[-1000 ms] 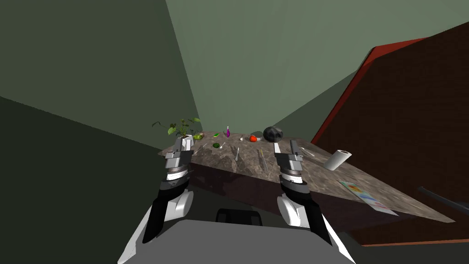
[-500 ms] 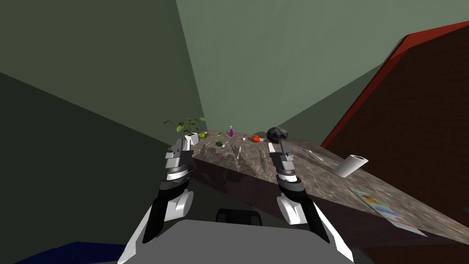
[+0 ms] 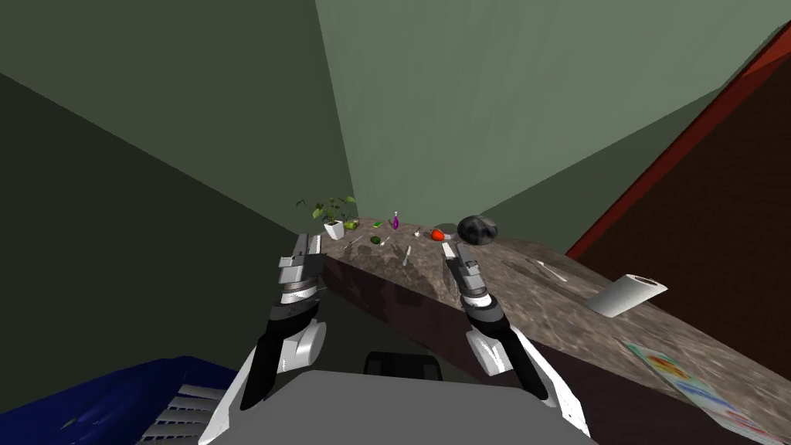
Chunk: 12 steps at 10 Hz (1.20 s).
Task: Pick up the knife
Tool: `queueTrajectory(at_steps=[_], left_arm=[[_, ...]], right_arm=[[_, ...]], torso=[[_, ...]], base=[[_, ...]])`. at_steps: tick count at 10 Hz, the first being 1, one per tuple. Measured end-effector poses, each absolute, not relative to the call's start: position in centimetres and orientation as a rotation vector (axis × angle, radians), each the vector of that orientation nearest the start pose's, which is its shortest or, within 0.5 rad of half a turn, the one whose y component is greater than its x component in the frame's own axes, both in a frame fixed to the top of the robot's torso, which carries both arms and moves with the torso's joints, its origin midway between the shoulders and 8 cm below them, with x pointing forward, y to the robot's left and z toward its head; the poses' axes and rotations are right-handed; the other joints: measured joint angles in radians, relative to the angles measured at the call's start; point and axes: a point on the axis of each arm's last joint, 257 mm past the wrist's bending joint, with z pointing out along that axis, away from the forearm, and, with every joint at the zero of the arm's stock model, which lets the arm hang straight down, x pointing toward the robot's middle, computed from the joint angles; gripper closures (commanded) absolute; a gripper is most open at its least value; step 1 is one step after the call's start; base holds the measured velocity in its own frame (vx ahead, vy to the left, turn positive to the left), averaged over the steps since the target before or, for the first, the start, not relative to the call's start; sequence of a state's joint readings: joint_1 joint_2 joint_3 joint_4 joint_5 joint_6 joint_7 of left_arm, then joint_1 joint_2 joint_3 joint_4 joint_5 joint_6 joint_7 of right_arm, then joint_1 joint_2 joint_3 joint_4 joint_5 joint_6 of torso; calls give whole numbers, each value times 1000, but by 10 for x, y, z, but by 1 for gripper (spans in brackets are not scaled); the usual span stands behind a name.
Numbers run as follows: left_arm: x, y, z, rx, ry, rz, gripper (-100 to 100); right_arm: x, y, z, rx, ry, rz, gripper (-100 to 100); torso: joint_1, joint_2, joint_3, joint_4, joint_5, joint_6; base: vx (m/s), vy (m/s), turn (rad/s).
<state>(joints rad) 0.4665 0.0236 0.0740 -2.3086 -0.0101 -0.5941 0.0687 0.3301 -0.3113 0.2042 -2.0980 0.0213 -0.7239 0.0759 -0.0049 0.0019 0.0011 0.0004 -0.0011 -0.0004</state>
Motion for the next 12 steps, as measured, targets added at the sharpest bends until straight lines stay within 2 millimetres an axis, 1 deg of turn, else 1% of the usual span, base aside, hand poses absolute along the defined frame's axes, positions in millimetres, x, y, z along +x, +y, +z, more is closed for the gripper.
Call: queueTrajectory(at_steps=[3,4,5,7,9,10,11,12], left_arm=[[319,288,65,-520,516,-1334,0],[319,288,65,-520,516,-1334,0],[319,288,65,-520,516,-1334,0],[319,288,65,-520,516,-1334,0],[319,288,65,-520,516,-1334,0],[319,288,65,-520,516,-1334,0],[319,288,65,-520,516,-1334,0],[319,288,65,-520,516,-1334,0]], right_arm=[[345,-150,7,131,844,1481,-100],[345,-140,1,78,872,1470,-100],[344,-136,-3,41,890,1460,-100],[339,-124,-15,-54,935,1435,-100],[339,-114,-29,-152,980,1405,-100],[337,-109,-39,-212,1006,1384,-100],[335,-107,-45,-256,1024,1368,-100],[334,-103,-57,-318,1051,1345,-100]], torso=[[0,0,0,0,0,1],[-1,0,0,0,0,0],[0,0,0,0,0,1],[0,0,0,0,0,1],[0,-1,0,0,0,1],[0,0,0,0,0,0],[0,0,0,0,0,2],[0,0,0,0,0,0]], base=[[-47,-63,211],[-41,-61,170],[-61,-58,327],[-46,-58,184],[-53,-57,257],[-54,-57,152],[-66,-50,279],[-55,-52,177]])
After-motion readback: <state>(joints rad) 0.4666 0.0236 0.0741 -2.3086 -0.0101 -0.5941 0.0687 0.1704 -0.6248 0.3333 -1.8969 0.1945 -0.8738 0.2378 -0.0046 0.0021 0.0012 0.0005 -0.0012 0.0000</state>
